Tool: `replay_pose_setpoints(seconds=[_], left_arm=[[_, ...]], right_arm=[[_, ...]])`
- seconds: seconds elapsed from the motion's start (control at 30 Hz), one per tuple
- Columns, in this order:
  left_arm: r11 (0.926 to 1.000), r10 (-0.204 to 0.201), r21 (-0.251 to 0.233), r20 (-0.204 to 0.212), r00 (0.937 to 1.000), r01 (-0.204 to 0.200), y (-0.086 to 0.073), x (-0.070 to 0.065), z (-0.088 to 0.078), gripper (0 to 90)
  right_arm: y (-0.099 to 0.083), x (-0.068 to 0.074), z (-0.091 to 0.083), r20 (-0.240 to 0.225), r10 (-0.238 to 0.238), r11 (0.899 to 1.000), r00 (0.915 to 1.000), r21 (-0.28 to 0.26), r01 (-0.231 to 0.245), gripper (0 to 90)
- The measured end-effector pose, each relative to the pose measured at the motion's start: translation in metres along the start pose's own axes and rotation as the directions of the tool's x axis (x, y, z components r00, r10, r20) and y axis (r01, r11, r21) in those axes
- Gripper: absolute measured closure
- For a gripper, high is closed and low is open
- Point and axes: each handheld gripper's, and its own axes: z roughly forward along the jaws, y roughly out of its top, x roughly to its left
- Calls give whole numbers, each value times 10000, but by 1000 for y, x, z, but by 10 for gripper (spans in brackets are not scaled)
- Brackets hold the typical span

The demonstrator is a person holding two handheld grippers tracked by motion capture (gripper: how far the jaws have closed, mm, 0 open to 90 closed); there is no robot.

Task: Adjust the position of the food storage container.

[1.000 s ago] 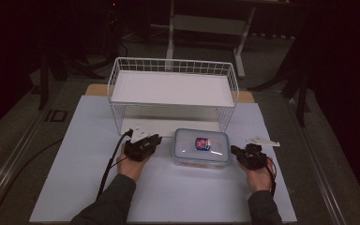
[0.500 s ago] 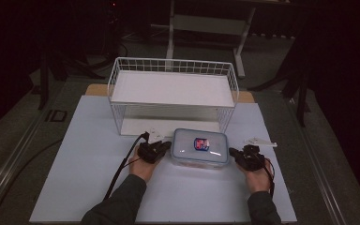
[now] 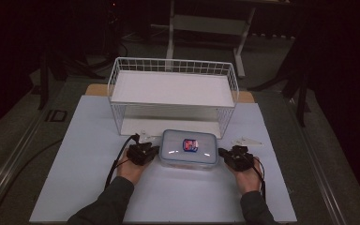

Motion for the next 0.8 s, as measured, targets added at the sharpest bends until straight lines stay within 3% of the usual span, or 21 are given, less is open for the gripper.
replay_pose_setpoints(seconds=[0.1,0.13,0.27,0.47,0.57,0.8], left_arm=[[9989,-371,-302,-250,9990,363,-1,8,-1,877],[9956,-689,-652,-235,9973,673,-1,12,-3,864],[9926,-813,-905,-39,9967,806,0,15,-6,875],[9936,-774,-834,-45,9970,767,2,8,-17,898],[9961,-521,-727,-245,9983,502,0,3,-23,899],[9954,-820,-525,-274,9963,804,-9,3,-37,900]], right_arm=[[2,6,3,-76,-296,9996,9995,-4,296,900],[3,8,5,-56,-386,9993,9992,2,386,900],[4,9,6,-68,-357,9994,9993,-33,356,900],[6,9,7,-138,-230,9997,9996,-65,229,900],[6,11,8,-89,-263,9996,9996,-81,262,900],[9,19,13,-185,-317,9995,9993,-32,317,900]])
